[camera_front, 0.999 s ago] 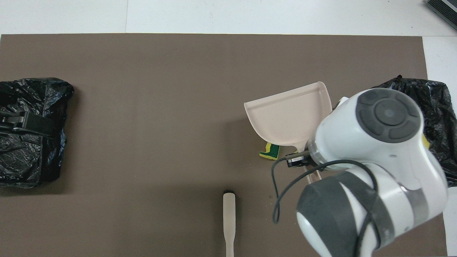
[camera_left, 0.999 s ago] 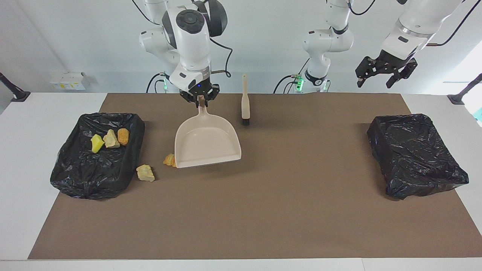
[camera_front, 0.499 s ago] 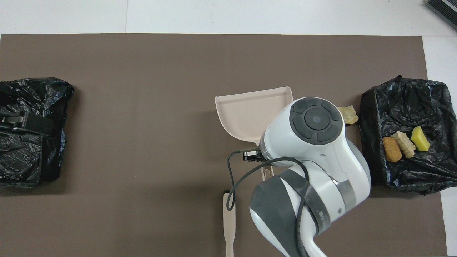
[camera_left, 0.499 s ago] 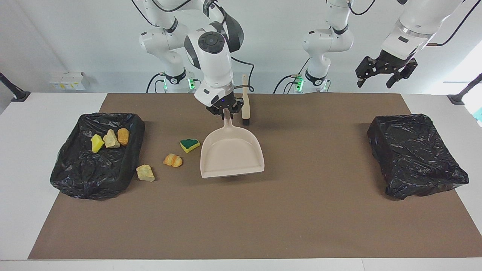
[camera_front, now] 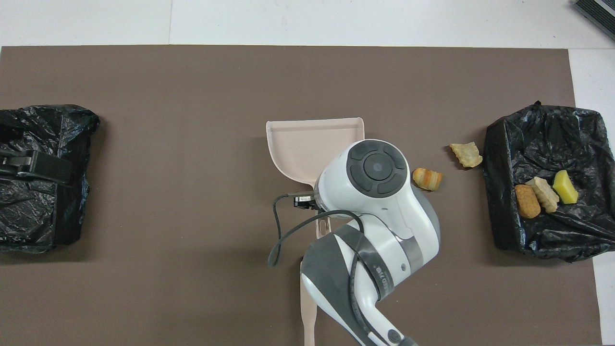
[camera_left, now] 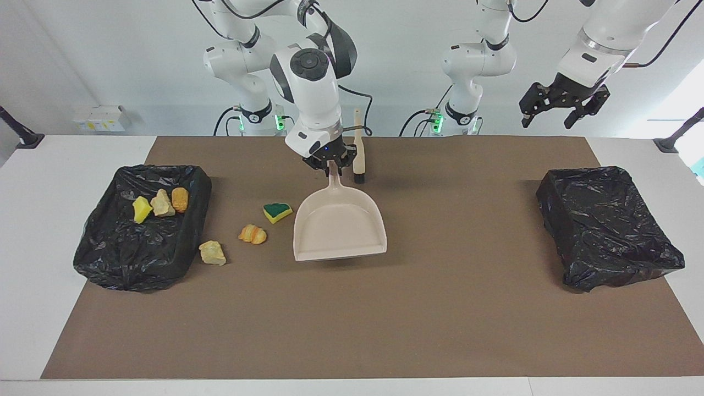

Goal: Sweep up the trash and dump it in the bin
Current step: 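Lower the dustpan onto the table near the brush with the right gripper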

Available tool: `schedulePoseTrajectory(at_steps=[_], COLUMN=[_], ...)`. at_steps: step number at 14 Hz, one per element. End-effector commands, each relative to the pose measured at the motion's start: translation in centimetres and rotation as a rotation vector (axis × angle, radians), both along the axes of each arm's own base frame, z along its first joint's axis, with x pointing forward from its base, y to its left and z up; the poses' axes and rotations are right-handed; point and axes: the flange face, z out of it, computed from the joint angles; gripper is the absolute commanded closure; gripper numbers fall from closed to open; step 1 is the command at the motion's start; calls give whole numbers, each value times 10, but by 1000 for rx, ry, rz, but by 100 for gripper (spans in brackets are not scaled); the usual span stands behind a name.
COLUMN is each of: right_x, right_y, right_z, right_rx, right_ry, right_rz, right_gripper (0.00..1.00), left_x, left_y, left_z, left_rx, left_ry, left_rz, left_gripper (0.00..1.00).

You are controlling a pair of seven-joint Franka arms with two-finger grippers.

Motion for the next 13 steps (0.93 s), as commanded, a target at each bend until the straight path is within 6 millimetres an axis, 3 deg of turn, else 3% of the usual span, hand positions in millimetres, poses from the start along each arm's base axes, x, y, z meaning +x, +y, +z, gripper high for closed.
schedulePoseTrajectory(at_steps=[1, 2, 8, 13], right_x=[6, 7, 9, -3], right_y=[7, 3, 4, -17], right_z=[-17, -22, -18, 54], right_rx=[3, -10, -21, -21], right_ry=[0, -10, -23, -37], right_rz=[-35, -7, 13, 1], right_gripper=[98, 1, 0, 0], left_x=[-6, -6, -6, -4], left_y=[6, 6, 5, 5], left_z=[2, 3, 3, 3], left_rx=[7, 7, 7, 7], left_ry=[6, 5, -1, -14], left_rz=[-5, -5, -6, -6], left_gripper=[0, 0, 0, 0])
